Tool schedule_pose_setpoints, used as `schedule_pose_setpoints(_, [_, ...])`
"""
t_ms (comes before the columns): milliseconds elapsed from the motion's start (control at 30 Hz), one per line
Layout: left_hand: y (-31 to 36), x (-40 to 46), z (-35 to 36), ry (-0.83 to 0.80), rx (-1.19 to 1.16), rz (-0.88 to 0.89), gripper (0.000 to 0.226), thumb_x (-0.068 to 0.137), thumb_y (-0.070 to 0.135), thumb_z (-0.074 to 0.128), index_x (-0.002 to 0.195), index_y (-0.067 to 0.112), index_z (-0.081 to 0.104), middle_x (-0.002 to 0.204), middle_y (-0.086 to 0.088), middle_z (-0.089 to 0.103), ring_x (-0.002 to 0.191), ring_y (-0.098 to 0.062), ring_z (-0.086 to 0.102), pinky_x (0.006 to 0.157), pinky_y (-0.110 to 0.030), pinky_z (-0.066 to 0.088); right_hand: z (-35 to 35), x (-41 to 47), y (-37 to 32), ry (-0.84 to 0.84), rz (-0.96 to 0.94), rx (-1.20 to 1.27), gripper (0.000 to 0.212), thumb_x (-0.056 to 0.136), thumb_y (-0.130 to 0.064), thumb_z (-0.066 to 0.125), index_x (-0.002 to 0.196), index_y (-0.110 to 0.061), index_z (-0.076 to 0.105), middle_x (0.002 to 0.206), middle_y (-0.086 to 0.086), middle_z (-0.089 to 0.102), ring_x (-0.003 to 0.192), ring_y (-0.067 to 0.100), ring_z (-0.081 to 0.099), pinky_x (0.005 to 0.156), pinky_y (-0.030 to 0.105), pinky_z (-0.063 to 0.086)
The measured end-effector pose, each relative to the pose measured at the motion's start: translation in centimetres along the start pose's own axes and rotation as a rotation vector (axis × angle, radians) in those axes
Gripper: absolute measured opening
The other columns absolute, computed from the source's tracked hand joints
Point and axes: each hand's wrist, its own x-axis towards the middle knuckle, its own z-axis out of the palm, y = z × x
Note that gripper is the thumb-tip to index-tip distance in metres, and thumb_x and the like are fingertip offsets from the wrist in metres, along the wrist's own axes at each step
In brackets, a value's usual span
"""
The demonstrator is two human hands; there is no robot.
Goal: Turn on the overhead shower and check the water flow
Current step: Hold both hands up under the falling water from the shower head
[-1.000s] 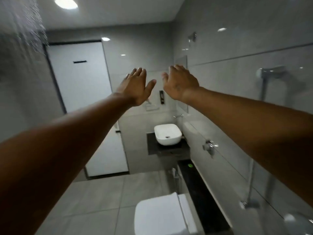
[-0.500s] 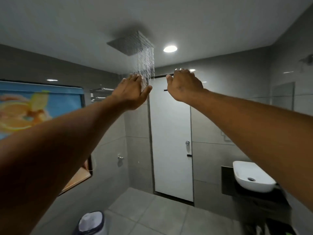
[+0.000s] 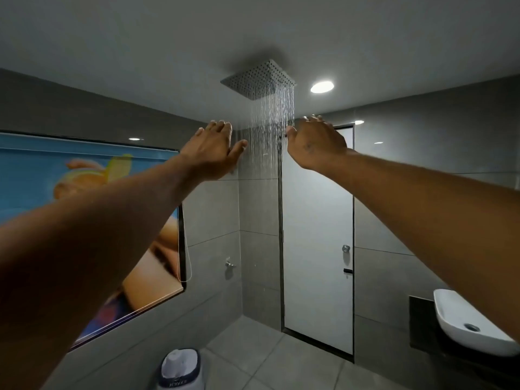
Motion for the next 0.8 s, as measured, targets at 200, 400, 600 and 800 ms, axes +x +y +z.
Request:
schedule_pose_setpoints(200, [0.1, -0.1, -0.1, -0.003, -0.007, 0.021, 0.090, 0.089, 0.068, 0.014, 0.148, 0.000, 0.023, 0.156, -0.023, 0.026, 0.146, -0.034, 0.019, 0.116, -0.051, 0.017, -0.1, 0.2, 0.0, 0.018, -0.022, -0.001, 0.052, 0.096, -0.046, 0.031, 0.121, -0.008, 0.057, 0.125, 0.016, 0.055, 0.117, 0.034, 0.048, 0.097, 0.042, 0.039])
schedule_pose_setpoints(400, [1.0, 0.0, -0.1, -0.004, -0.008, 0.040, 0.084, 0.093, 0.062, 0.017, 0.149, 0.000, 0.019, 0.158, -0.022, 0.022, 0.147, -0.033, 0.016, 0.117, -0.050, 0.014, -0.3, 0.0, 0.3, 0.024, -0.009, 0.000, 0.054, 0.094, -0.047, 0.031, 0.122, -0.008, 0.057, 0.126, 0.015, 0.054, 0.118, 0.034, 0.048, 0.096, 0.044, 0.042])
schedule_pose_setpoints(600, [1.2, 0.0, -0.4, -0.016, -0.009, 0.046, 0.081, 0.095, 0.060, 0.019, 0.151, 0.000, 0.016, 0.160, -0.022, 0.018, 0.148, -0.033, 0.012, 0.118, -0.050, 0.013, -0.5, -0.3, 0.6, 0.033, 0.000, -0.008, 0.054, 0.095, -0.047, 0.032, 0.123, -0.007, 0.054, 0.129, 0.017, 0.053, 0.120, 0.035, 0.047, 0.094, 0.044, 0.040])
schedule_pose_setpoints(800, [1.1, 0.1, -0.6, -0.034, -0.002, 0.024, 0.083, 0.095, 0.061, 0.017, 0.152, 0.002, 0.011, 0.161, -0.020, 0.013, 0.149, -0.032, 0.009, 0.119, -0.048, 0.010, -0.6, -0.5, 0.8, 0.027, 0.009, -0.028, 0.053, 0.095, -0.045, 0.032, 0.125, -0.006, 0.053, 0.133, 0.017, 0.051, 0.123, 0.035, 0.044, 0.096, 0.044, 0.039])
